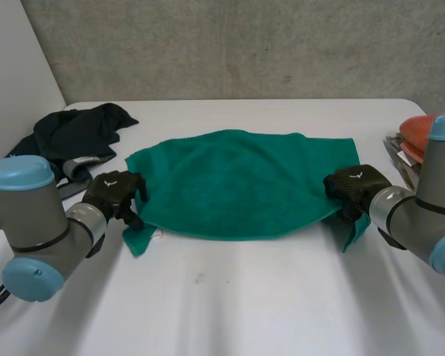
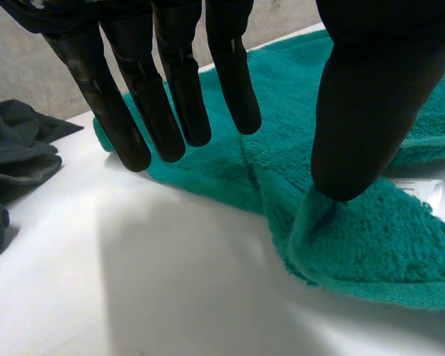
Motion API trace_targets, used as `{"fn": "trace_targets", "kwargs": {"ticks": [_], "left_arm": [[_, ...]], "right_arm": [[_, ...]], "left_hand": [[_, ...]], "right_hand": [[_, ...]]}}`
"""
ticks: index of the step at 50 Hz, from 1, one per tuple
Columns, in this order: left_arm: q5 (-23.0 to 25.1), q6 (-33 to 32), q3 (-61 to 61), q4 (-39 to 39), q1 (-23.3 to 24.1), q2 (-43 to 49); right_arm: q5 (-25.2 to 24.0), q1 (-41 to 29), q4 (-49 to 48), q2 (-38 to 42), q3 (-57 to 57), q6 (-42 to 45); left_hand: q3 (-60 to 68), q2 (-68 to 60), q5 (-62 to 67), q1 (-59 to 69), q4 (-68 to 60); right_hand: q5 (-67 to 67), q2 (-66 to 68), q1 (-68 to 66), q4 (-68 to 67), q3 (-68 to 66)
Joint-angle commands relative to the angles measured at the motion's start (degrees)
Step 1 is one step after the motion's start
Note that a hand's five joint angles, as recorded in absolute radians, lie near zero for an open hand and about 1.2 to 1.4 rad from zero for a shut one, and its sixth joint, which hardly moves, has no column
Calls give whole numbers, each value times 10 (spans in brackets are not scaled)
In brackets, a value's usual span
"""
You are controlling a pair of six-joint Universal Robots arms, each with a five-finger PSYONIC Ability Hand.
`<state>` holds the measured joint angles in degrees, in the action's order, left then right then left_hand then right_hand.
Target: Fold the laundry.
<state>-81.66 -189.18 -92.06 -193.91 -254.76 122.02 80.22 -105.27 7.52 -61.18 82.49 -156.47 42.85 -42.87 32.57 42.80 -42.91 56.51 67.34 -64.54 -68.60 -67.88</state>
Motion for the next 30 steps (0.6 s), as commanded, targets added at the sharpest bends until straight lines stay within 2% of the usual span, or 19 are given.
{"fn": "trace_targets", "kwargs": {"ticks": [1,6,18,30], "left_arm": [[-5,-1,-1,4,0,0],[-4,-1,0,11,1,6],[-7,-1,1,53,23,10],[-17,-4,1,49,27,12]], "right_arm": [[0,1,-3,-3,0,3],[-1,1,-6,-10,-6,2],[5,0,-15,-15,-15,-1],[7,22,-17,-14,-30,-1]], "left_hand": [[20,-20,23,21,-20],[-30,30,-27,-30,31],[-27,27,-24,-26,27],[-25,25,-22,-25,26]], "right_hand": [[135,127,-155,-114,-121],[135,127,-155,-114,-121],[135,127,-155,-114,-121],[135,127,-155,-114,-121]]}}
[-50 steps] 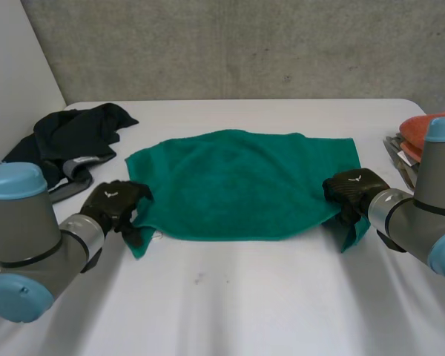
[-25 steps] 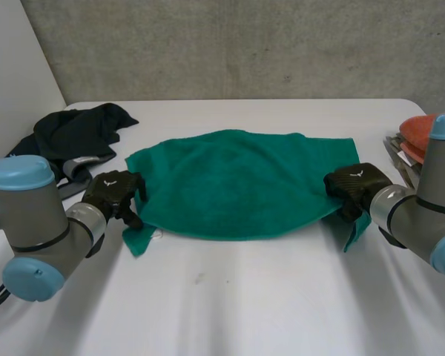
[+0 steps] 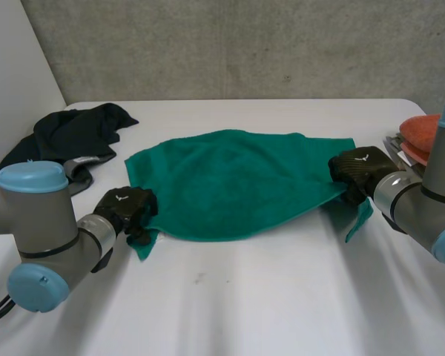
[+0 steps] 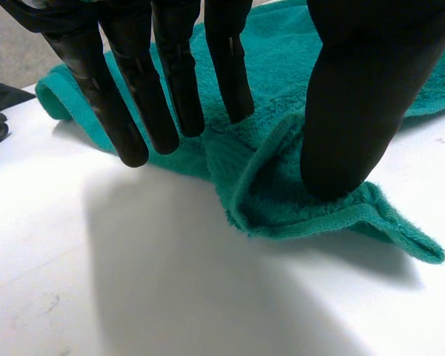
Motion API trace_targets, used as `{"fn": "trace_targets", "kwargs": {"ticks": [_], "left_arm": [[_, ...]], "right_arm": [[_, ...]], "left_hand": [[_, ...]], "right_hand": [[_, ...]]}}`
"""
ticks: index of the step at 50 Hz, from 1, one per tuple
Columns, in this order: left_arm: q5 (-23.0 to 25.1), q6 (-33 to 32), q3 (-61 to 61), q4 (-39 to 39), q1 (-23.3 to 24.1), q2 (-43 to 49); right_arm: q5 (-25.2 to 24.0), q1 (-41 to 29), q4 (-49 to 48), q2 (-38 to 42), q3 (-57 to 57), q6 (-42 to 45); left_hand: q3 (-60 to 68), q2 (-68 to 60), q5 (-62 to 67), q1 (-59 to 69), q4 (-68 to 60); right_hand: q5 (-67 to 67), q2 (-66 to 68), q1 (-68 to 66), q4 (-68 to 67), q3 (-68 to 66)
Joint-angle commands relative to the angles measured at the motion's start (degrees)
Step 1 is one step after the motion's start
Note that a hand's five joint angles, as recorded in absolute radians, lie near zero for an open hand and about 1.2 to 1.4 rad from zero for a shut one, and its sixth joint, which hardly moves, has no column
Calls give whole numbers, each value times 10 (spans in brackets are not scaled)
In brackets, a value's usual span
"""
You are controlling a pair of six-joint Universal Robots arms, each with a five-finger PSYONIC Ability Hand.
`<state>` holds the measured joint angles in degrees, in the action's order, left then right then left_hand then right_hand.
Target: Fold the laundry.
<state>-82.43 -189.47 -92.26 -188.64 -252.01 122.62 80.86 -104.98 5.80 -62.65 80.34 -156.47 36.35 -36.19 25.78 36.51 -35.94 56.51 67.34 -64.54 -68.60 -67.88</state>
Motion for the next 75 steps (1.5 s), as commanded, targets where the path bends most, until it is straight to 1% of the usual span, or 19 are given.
{"fn": "trace_targets", "kwargs": {"ticks": [1,5,6,7,8,12,15,22,28,32,36,40,45,55,59,60,64,70,75], "left_arm": [[-14,-1,4,-4,-1,7],[-29,-3,16,-6,-4,14],[-30,-3,20,-6,-4,19],[-33,-4,27,-8,-6,30],[-38,-4,32,-8,-6,33],[-89,-7,52,-1,2,15],[-121,-6,42,-10,4,-87],[-83,-8,11,-52,-1,-264],[-34,-20,1,-22,-29,-360],[2,-60,-6,24,-61,-346],[15,-111,-11,42,-73,-282],[15,-173,15,36,-76,-179],[14,-237,144,34,-72,-57],[15,-167,422,-54,-48,41],[8,-133,474,-166,-44,48],[-4,-117,485,-228,-49,46],[-32,-83,483,-338,-48,18],[-30,-69,431,-291,-52,-24],[-14,-71,337,-245,-56,-29]], "right_arm": [[0,21,0,1,-8,-1],[1,25,1,1,-9,-1],[1,25,1,1,-9,-1],[2,25,0,1,-9,-2],[2,26,-1,1,-8,-2],[2,28,-4,-4,-11,1],[3,27,3,-43,-21,11],[-7,34,119,-153,-89,76],[-10,61,222,-175,-152,142],[-18,64,284,-172,-166,213],[-22,64,305,-107,-172,269],[-17,62,299,-40,-197,276],[-14,56,246,39,-286,255],[31,38,76,153,-509,126],[64,13,-61,158,-564,115],[67,7,-84,155,-564,112],[73,-10,-195,128,-535,97],[72,-10,-191,95,-464,95],[55,-8,-98,83,-409,95]], "left_hand": [[41,-43,47,40,-46],[128,-130,134,127,-133],[200,-202,206,199,-205],[408,-409,413,406,-412],[436,-438,442,435,-440],[436,-438,442,435,-441],[436,-438,442,435,-441],[436,-438,442,435,-441],[436,-438,442,435,-441],[436,-438,442,435,-441],[436,-438,442,435,-441],[436,-438,442,435,-441],[436,-438,442,435,-441],[436,-438,442,435,-441],[436,-438,442,435,-441],[436,-438,442,435,-441],[436,-438,442,435,-441],[436,-438,442,435,-441],[436,-438,442,435,-441]], "right_hand": [[135,127,-155,-114,-121],[135,127,-155,-114,-121],[135,127,-155,-114,-121],[135,127,-155,-114,-121],[135,127,-155,-114,-121],[135,127,-155,-114,-121],[135,127,-155,-114,-121],[135,127,-155,-114,-121],[135,127,-155,-114,-121],[135,127,-155,-114,-121],[135,127,-155,-114,-121],[135,127,-155,-114,-121],[135,127,-155,-114,-121],[135,127,-155,-114,-121],[135,127,-155,-114,-121],[135,127,-155,-114,-121],[135,127,-155,-114,-121],[135,127,-155,-114,-121],[135,127,-155,-114,-121]]}}
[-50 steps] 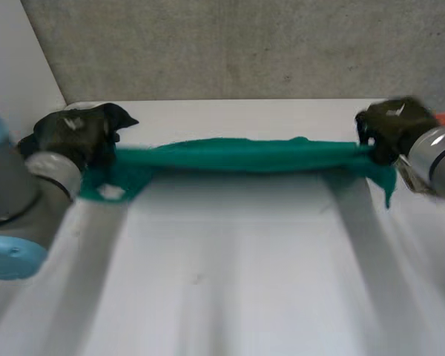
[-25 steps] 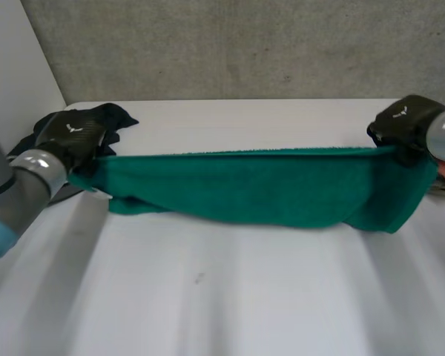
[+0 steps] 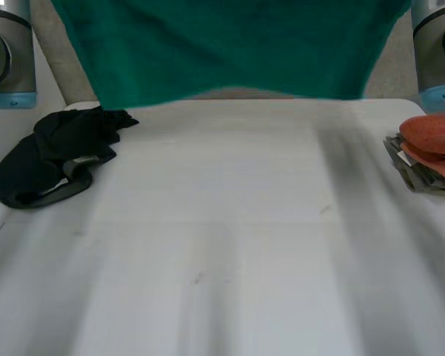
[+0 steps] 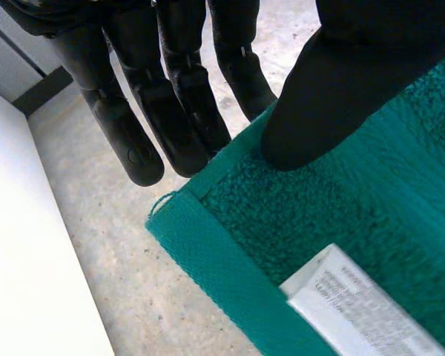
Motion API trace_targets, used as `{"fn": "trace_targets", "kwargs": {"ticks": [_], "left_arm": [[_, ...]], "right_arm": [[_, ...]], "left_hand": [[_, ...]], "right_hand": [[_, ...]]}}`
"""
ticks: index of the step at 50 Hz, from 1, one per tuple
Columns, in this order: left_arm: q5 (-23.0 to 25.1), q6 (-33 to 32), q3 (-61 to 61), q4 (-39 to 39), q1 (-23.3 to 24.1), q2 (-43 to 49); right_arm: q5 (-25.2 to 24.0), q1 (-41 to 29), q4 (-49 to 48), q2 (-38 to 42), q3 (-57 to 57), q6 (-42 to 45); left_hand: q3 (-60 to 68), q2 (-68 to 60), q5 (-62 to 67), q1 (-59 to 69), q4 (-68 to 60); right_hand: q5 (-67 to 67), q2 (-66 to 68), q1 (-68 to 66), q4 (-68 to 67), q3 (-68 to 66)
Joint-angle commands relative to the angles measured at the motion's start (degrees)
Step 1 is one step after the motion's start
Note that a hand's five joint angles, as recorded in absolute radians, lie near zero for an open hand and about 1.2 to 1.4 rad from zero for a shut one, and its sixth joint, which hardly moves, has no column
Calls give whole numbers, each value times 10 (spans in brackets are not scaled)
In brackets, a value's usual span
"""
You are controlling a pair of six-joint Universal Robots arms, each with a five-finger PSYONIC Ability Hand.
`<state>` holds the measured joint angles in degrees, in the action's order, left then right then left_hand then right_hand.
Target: Fold the laundry.
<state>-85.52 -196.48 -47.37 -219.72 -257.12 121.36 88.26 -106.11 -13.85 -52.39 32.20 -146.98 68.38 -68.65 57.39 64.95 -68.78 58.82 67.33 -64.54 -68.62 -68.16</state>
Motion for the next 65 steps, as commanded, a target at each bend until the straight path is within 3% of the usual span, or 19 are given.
{"fn": "trace_targets", "kwargs": {"ticks": [1,5,11,19,22,23,26,28,31,36,41,43,51,65], "left_arm": [[18,-3,-130,70,-7,-18],[19,-5,-211,91,-15,-30],[31,-12,-349,126,-19,-45],[65,-129,-566,206,-43,-158],[65,-191,-647,271,-51,-243],[65,-206,-665,293,-54,-264],[66,-265,-720,412,-72,-341],[72,-302,-743,505,-97,-380],[92,-348,-751,569,-132,-394],[127,-374,-699,489,-150,-331],[119,-300,-593,375,-83,-212],[91,-258,-532,344,-51,-149],[19,-238,-366,274,5,-12],[-17,-240,-139,253,21,162]], "right_arm": [[-28,3,115,-19,80,1],[-69,3,182,-10,115,4],[-83,5,243,24,195,24],[-79,6,339,10,348,91],[-71,14,376,-35,408,107],[-64,27,398,-89,457,121],[-62,56,419,-162,525,163],[-63,82,422,-217,579,229],[-67,106,424,-246,615,309],[-70,105,405,-199,585,311],[-63,88,335,-86,474,246],[-62,79,313,-57,433,218],[-24,67,263,39,327,193],[7,54,177,137,196,192]], "left_hand": [[116,-113,126,150,-112],[116,-113,126,150,-112],[116,-113,126,150,-112],[116,-113,126,150,-112],[116,-113,126,150,-112],[116,-113,126,150,-112],[116,-113,126,150,-112],[116,-113,126,150,-112],[116,-113,126,150,-112],[116,-113,126,150,-112],[116,-113,126,150,-112],[116,-113,126,150,-112],[116,-113,126,150,-112],[116,-113,126,150,-112]], "right_hand": [[112,127,-155,-114,-118],[112,127,-155,-114,-118],[112,127,-155,-114,-118],[112,127,-155,-114,-118],[112,127,-155,-114,-118],[112,127,-155,-114,-118],[112,127,-155,-114,-118],[112,127,-155,-114,-118],[112,127,-155,-114,-118],[112,127,-155,-114,-118],[112,127,-155,-114,-118],[112,127,-155,-114,-118],[112,127,-155,-114,-118],[112,127,-155,-114,-118]]}}
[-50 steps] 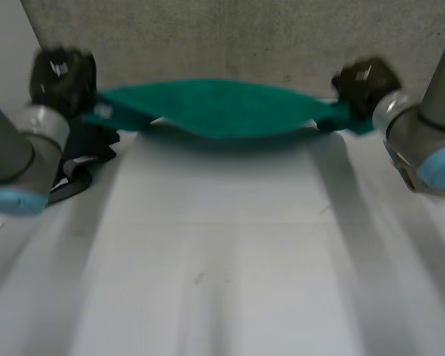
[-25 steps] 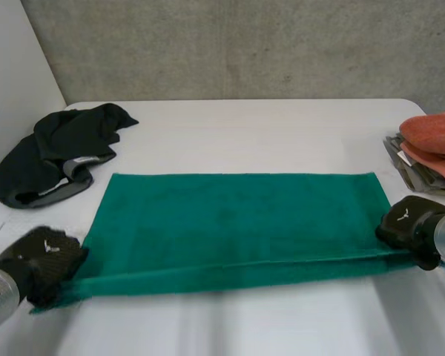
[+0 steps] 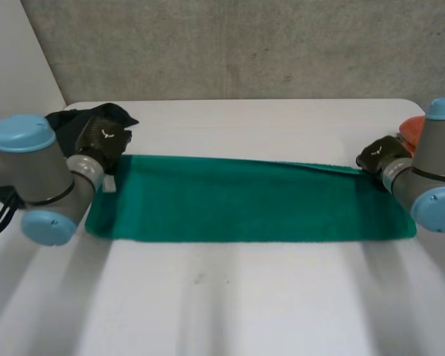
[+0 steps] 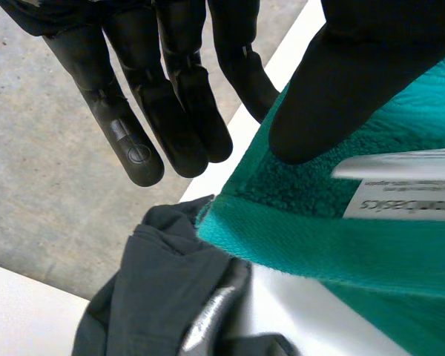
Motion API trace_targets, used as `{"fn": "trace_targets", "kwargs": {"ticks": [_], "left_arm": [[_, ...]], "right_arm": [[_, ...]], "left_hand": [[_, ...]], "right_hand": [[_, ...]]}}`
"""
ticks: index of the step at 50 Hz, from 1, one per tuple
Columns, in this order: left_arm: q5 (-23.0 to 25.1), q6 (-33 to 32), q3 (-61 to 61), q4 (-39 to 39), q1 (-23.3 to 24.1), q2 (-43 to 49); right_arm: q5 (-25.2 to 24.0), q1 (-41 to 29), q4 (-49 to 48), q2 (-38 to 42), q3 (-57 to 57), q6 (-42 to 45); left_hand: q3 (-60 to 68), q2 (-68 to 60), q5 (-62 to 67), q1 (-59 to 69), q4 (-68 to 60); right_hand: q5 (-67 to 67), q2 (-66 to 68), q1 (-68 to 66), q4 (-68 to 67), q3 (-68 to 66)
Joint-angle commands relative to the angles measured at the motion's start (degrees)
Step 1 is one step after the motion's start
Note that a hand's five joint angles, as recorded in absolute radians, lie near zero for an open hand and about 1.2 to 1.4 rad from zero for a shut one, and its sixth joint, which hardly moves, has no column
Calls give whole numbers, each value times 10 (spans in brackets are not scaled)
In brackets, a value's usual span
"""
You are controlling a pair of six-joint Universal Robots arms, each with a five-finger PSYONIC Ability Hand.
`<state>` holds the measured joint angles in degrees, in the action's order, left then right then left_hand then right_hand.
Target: Fold the laundry.
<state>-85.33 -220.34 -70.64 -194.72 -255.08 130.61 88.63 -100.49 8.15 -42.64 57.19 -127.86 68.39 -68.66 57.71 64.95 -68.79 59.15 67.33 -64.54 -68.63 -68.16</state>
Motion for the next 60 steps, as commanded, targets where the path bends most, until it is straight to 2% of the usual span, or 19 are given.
{"fn": "trace_targets", "kwargs": {"ticks": [1,2,3,4,5,7,12,17,22,27,33,38,39,42,47,52,53,57,60], "left_arm": [[-21,2,105,3,5,79],[-22,4,108,3,7,81],[-21,5,109,3,11,83],[-20,5,109,3,15,85],[-20,5,108,2,24,86],[-22,9,108,2,34,82],[-22,63,75,7,49,21],[-14,105,14,-1,48,-46],[-13,111,-23,-2,43,-76],[-13,112,-66,-3,41,-97],[-12,112,-106,-29,42,-104],[-12,111,-133,-64,47,-103],[-12,111,-136,-66,47,-103],[-12,111,-142,-72,48,-104],[-12,111,-151,-73,47,-120],[-11,111,-171,-73,43,-156],[-11,111,-174,-73,43,-161],[-10,111,-198,-73,40,-190],[-8,111,-214,-73,39,-204]], "right_arm": [[5,-3,-57,49,-66,-2],[6,-4,-62,53,-71,-2],[8,-7,-67,56,-76,-3],[14,-13,-74,59,-84,-5],[15,-16,-76,57,-86,-8],[21,-23,-78,51,-85,-16],[49,-20,-66,-7,-38,-75],[38,-16,-44,-115,77,-137],[-26,-5,-10,-196,192,-172],[-94,48,-9,-199,250,-173],[-129,71,-52,-184,267,-173],[-116,72,-102,-113,253,-156],[-114,72,-103,-106,251,-153],[-86,74,-105,-94,242,-146],[-7,100,-130,-124,284,-136],[-7,160,-133,-237,336,-33],[-8,190,-134,-255,347,20],[0,223,-139,-261,339,105],[-6,201,-143,-262,329,127]], "left_hand": [[116,-113,123,150,-112],[-100,103,-93,-66,104],[-449,451,-442,-414,453],[-584,587,-577,-550,588],[-429,432,-422,-395,433],[-584,587,-577,-550,588],[-584,587,-577,-550,588],[-584,587,-577,-550,588],[-584,587,-577,-550,588],[-584,587,-577,-550,588],[-584,587,-577,-550,588],[-584,587,-577,-550,588],[-584,587,-577,-550,588],[-584,587,-577,-550,588],[-584,587,-577,-550,588],[-584,587,-577,-550,588],[-584,587,-577,-550,588],[-584,587,-577,-550,588],[-584,587,-577,-550,588]], "right_hand": [[-376,-357,329,370,366],[-591,-573,545,586,582],[-591,-573,545,586,582],[-591,-573,545,586,582],[-591,-573,545,586,582],[-591,-573,545,586,582],[-591,-573,545,586,582],[-591,-573,545,586,582],[-591,-573,545,586,582],[-455,-436,409,449,445],[-429,-411,383,424,419],[-391,-373,345,386,381],[-317,-299,271,312,307],[107,126,-154,-113,-117],[109,127,-155,-114,-118],[109,127,-155,-114,-118],[109,127,-155,-114,-118],[109,127,-155,-114,-118],[109,127,-155,-114,-118]]}}
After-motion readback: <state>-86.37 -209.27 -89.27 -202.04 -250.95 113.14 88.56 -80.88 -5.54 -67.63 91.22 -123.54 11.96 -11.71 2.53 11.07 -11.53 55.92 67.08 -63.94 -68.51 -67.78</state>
